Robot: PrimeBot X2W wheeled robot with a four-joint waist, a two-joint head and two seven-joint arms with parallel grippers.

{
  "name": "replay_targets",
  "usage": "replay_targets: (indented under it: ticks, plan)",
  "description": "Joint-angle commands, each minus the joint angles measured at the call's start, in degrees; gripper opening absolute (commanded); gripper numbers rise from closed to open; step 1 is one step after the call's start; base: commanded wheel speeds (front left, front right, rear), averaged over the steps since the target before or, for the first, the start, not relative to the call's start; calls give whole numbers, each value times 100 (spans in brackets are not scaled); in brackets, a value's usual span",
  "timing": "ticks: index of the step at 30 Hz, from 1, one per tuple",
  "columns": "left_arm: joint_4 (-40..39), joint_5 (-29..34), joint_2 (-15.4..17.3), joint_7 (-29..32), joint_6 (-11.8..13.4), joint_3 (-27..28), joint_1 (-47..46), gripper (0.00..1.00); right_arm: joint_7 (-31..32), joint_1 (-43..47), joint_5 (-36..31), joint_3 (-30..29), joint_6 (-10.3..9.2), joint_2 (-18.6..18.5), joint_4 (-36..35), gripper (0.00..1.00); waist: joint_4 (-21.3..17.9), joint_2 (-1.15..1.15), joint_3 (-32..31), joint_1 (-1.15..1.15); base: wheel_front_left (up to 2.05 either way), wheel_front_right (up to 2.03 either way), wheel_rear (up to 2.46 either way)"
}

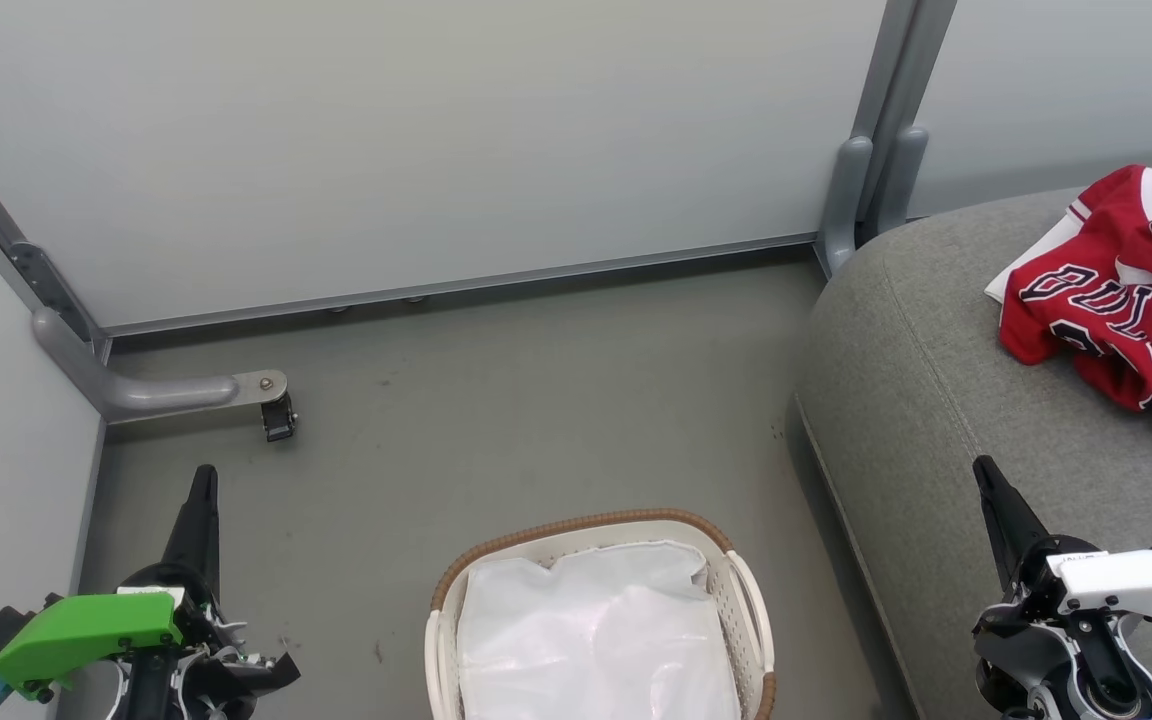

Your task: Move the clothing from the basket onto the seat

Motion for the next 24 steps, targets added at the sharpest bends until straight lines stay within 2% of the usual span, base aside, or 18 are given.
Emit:
replay_targets:
  ticks: [1, 24]
  plan:
    - [-14, -19, 15, 26, -25, 13, -62, 0, 6, -44, 22, -12, 0, -32, -20, 0, 0, 9, 0, 0, 0, 0, 0]
    - [-15, -19, 15, 25, -25, 12, -61, 0, 6, -44, 22, -11, 0, -32, -20, 0, 0, 9, 0, 0, 0, 0, 0]
